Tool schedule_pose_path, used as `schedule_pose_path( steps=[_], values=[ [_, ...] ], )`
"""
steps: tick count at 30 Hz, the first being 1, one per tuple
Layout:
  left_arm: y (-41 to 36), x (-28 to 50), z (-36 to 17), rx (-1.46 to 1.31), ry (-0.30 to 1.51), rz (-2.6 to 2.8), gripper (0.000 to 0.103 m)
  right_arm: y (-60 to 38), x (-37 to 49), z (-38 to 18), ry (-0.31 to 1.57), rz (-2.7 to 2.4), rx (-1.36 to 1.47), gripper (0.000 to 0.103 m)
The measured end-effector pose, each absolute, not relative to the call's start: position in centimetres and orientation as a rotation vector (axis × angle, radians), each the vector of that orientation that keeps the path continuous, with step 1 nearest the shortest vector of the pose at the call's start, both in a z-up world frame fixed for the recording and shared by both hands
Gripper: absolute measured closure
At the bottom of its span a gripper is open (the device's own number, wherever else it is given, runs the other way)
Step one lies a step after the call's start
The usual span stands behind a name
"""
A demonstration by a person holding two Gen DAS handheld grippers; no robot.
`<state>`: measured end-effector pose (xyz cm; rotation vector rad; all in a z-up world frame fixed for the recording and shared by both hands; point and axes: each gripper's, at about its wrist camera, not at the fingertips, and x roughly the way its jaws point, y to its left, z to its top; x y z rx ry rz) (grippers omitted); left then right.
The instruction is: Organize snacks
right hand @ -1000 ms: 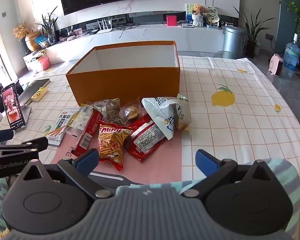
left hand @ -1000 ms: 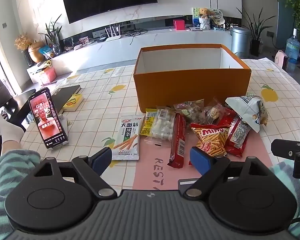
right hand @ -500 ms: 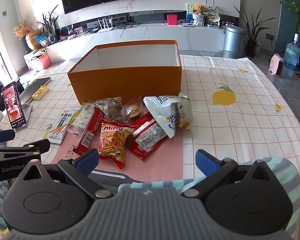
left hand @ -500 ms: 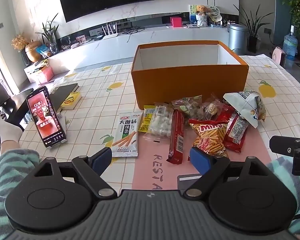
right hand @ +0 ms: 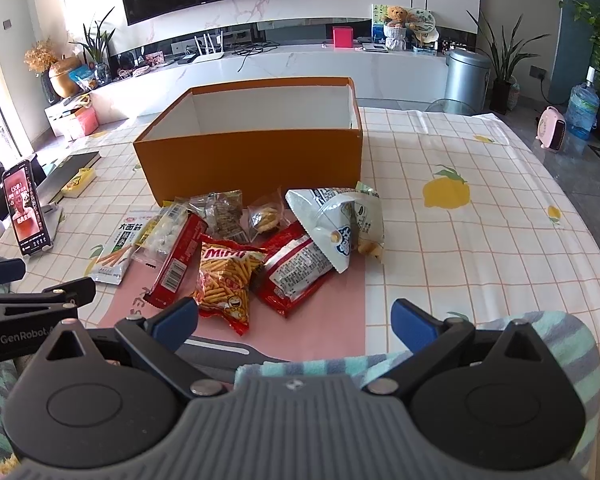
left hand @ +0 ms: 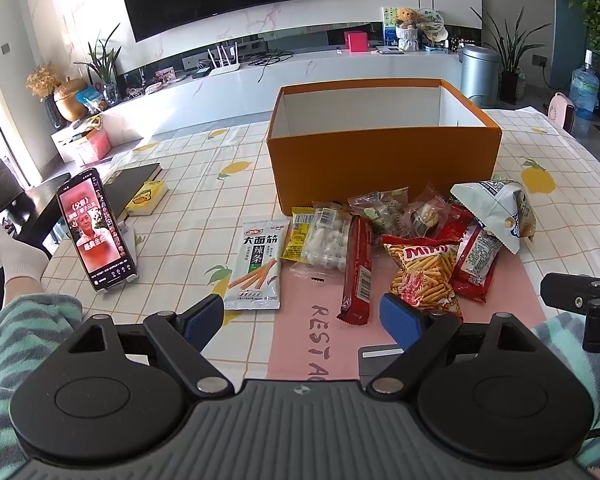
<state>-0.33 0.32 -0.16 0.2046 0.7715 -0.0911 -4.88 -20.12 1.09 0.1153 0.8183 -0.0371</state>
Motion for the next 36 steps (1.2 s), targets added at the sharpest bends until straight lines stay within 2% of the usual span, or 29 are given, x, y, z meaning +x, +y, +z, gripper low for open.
schedule_pose_path(
  steps=[36],
  values=[
    [0.6,-0.24,0.47,0.195,0.779,-0.089,0.0,-19.53,-4.94,1.11,0.815,-0.038,0.105,0.004]
  ],
)
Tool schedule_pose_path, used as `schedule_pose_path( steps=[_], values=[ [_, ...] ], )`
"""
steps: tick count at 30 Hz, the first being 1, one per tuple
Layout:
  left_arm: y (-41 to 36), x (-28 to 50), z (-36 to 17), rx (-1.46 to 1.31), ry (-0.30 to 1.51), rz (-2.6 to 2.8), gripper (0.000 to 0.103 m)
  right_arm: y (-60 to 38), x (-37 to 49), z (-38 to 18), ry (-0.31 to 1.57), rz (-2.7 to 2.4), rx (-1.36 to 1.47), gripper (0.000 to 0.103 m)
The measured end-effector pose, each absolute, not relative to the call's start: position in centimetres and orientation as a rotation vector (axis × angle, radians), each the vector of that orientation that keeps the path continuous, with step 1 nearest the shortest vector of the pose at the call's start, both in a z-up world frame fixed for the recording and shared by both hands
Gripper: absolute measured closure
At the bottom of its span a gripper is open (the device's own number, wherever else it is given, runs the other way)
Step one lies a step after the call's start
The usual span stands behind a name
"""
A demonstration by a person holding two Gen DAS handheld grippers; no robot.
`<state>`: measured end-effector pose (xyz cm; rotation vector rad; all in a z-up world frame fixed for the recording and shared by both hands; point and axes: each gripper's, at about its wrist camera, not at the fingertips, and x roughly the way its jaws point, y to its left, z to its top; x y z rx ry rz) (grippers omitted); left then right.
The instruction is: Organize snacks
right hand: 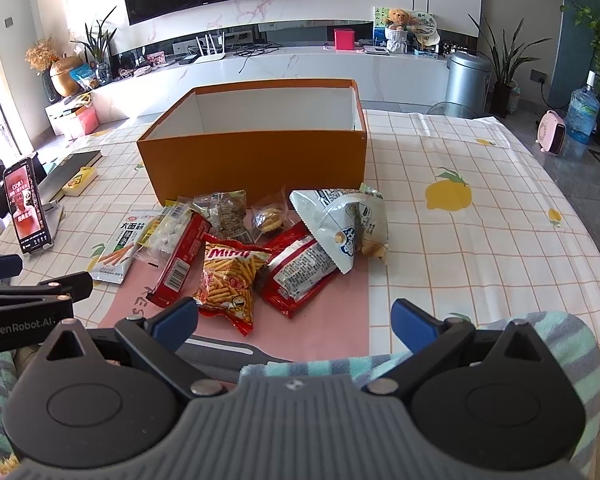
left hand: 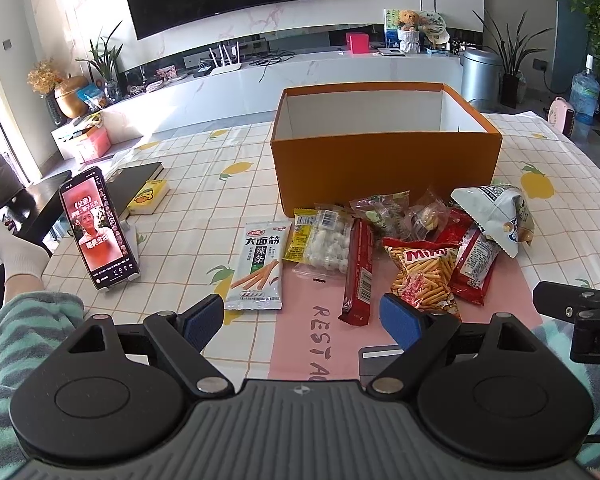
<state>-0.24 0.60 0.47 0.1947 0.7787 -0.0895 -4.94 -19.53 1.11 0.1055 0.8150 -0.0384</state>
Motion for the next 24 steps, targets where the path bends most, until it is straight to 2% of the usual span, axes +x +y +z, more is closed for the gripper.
schedule_pose_path(
  steps=[24],
  values=[
    [0.47,-0.24,0.39,0.186,0.785,-0.099,0.0,-19.43,-4.71,0.86,0.821,-0.035,0.11,0.004]
  ],
)
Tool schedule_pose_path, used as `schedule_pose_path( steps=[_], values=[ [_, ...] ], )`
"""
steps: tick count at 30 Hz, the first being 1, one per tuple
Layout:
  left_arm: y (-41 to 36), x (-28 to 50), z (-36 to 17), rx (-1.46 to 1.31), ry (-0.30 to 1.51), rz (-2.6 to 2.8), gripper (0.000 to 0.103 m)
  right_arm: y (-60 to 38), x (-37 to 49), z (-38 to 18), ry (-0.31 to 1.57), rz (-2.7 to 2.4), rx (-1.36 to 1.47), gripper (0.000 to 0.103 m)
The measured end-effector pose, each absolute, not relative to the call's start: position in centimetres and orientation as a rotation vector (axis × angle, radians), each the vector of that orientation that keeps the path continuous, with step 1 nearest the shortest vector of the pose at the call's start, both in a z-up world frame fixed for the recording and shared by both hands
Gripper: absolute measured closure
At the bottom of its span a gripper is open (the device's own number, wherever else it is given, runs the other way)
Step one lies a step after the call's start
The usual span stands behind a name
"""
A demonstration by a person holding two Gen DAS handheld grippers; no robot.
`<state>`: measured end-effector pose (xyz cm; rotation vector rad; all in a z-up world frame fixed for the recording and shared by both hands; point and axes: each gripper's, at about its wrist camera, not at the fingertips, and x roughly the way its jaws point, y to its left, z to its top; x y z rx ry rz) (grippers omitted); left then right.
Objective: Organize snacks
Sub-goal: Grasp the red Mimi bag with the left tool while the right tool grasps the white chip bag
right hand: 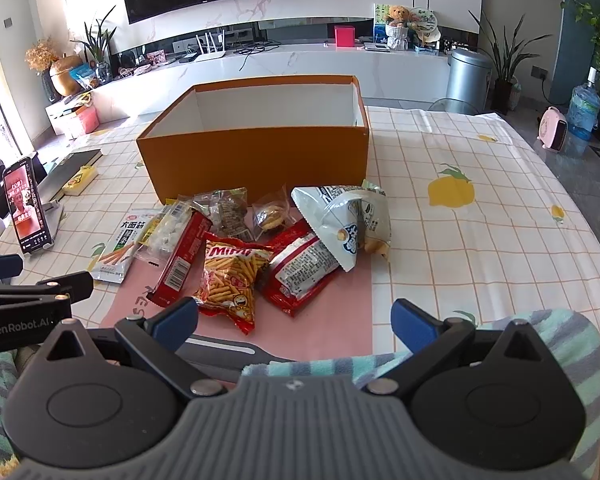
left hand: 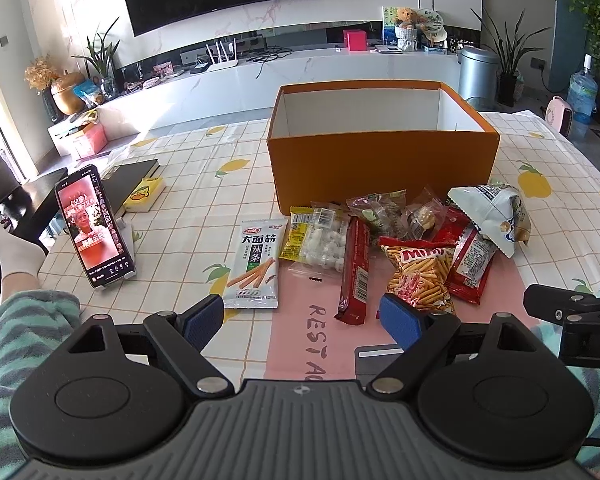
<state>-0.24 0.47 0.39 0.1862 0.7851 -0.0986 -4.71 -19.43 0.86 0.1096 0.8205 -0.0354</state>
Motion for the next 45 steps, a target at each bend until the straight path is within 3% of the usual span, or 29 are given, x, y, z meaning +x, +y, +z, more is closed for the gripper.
schedule_pose_path(
  steps=[9,12,14,17,19,22,29,32,34,45],
  values=[
    [1.2,0.0,0.7,0.116,0.782,-0.178,0.002,-19.8,-4.7,0.9,0.78,-0.022,0.139,0.004],
    [1.5,0.4,0.8,0.074,0.796,-0.226,0.011,-20.1,-4.7,0.6,0.754,-0.033,0.137,0.004],
    [1.7,0.8,0.7,0.029,0.801,-0.269,0.025,-20.3,-4.4,0.2,0.758,-0.031,0.14,0.004],
    [1.7,1.5,0.2,-0.013,0.829,-0.304,0.046,-20.8,-3.8,-0.4,0.78,-0.014,0.188,0.018],
    [1.4,1.9,-0.1,-0.035,0.841,-0.329,0.052,-21.1,-3.3,-0.9,0.801,-0.018,0.192,0.023],
    [0.7,2.5,-0.4,-0.045,0.851,-0.375,0.052,-21.5,-2.5,-1.5,0.817,-0.024,0.177,0.03],
    [-1.8,4.7,-2.1,-0.019,0.914,-0.417,0.047,-23.3,0.2,-2.5,0.823,-0.029,0.123,0.03],
    [-3.1,5.7,-3.1,0.003,0.942,-0.417,0.04,-24.0,1.8,-2.9,0.825,-0.024,0.072,0.025],
    [-3.8,6.4,-3.7,0.014,0.957,-0.42,0.036,-24.4,2.9,-3.2,0.824,-0.018,0.049,0.014],
    [-6.3,9.9,-7.0,0.052,1.028,-0.361,0.031,-26.7,8.8,-5.0,0.785,0.007,0.07,0.006]
  ],
)
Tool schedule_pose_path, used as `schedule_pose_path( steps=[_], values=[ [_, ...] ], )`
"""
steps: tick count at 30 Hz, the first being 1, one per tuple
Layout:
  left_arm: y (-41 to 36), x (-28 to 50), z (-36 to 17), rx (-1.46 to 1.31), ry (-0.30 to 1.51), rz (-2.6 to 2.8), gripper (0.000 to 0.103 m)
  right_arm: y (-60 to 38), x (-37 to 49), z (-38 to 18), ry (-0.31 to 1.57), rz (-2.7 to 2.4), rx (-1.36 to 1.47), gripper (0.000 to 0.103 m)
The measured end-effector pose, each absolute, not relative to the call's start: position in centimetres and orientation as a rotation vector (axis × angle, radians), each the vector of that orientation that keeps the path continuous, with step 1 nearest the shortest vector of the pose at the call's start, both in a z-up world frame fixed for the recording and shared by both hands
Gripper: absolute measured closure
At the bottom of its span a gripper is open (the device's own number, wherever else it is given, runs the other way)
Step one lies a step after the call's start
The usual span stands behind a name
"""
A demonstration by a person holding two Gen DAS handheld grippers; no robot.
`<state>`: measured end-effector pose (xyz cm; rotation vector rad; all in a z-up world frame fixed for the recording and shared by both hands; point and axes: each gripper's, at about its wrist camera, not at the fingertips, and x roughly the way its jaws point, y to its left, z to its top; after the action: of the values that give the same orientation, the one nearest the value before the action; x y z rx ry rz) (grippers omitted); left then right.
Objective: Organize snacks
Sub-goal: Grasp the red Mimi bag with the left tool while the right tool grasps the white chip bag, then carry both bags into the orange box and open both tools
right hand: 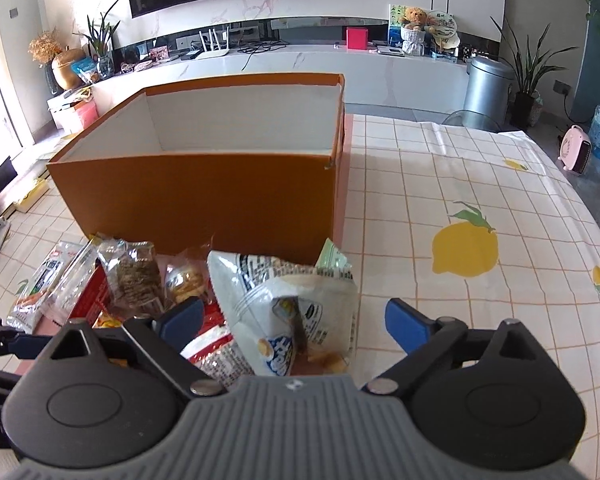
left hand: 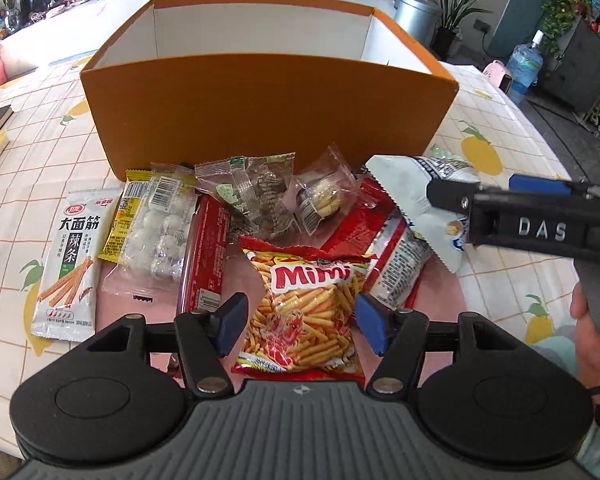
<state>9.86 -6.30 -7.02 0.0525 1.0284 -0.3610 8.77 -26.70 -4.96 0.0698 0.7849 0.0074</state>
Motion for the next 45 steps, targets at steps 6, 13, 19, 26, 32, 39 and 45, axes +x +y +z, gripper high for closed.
schedule_pose_path(
  steps=[6,13,19,26,32,39,45],
  values=[
    [-6.9,10.2,-7.8,0.073,1.046,-0.343,0.031,-27.2,10.1,-6.4,0.788,0.009,0.137,0.011],
    [-7.3,10.6,-8.1,0.082,1.045,-0.349,0.037,-27.1,10.3,-6.8,0.799,0.013,0.143,0.027],
    [-7.5,10.7,-8.1,0.068,1.037,-0.357,0.05,-27.0,10.1,-6.7,0.795,0.016,0.134,0.031],
    [-7.2,10.5,-7.9,0.054,1.017,-0.353,0.055,-26.8,9.8,-6.5,0.788,0.027,0.119,0.041],
    [-6.6,9.6,-6.8,0.03,0.982,-0.351,0.058,-26.1,8.8,-5.9,0.749,0.036,0.069,0.046],
    [-5.7,8.3,-4.4,-0.001,0.922,-0.363,0.059,-25.6,6.8,-4.8,0.706,0.022,0.053,0.047],
    [-4.3,7.3,-1.8,-0.017,0.862,-0.362,0.06,-25.2,4.6,-3.4,0.71,0.038,0.149,0.047]
  ],
)
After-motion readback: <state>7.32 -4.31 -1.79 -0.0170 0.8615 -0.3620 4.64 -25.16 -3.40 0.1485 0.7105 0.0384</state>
